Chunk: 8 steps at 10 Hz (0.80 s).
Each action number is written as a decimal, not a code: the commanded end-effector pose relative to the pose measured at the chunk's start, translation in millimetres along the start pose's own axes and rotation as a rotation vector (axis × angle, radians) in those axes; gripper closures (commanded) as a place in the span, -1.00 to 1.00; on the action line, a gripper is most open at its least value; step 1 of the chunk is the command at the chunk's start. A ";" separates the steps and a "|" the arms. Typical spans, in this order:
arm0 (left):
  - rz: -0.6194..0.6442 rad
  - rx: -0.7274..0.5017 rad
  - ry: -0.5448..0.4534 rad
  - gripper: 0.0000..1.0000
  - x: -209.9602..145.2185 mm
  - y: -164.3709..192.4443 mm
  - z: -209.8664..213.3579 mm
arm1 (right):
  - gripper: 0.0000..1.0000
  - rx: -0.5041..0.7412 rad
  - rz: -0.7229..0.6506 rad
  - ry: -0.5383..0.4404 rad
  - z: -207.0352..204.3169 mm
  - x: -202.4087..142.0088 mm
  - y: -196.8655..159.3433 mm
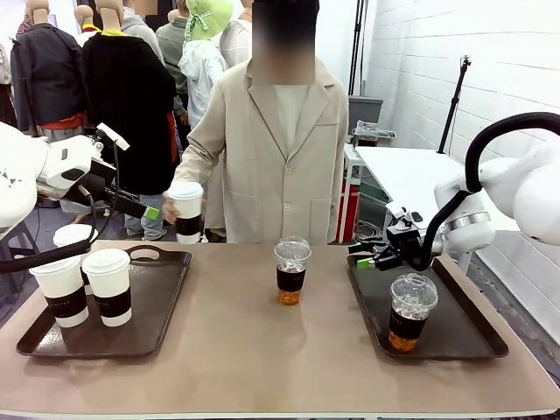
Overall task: Distribute the coffee onto the tray.
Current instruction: Pick up another iced Americano from the middle of the table and place it on the right Handle tray.
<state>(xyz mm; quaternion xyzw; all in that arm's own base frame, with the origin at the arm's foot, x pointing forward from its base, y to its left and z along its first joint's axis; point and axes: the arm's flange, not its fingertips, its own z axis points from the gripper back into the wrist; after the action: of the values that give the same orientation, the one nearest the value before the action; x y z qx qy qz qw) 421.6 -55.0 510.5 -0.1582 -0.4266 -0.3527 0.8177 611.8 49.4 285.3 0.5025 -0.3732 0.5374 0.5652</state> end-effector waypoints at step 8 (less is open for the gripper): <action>0.004 -0.004 0.000 -1.00 -1.5 0.5 -0.5 | -1.00 0.020 0.065 -0.062 -72.5 -8.0 -22.6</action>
<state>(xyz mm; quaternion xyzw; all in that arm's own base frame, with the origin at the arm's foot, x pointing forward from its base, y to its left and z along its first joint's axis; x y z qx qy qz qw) 421.6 -55.0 510.5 -0.1582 -0.4266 -0.3527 0.8177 619.3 114.2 261.9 0.5193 -0.3808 0.5465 0.5354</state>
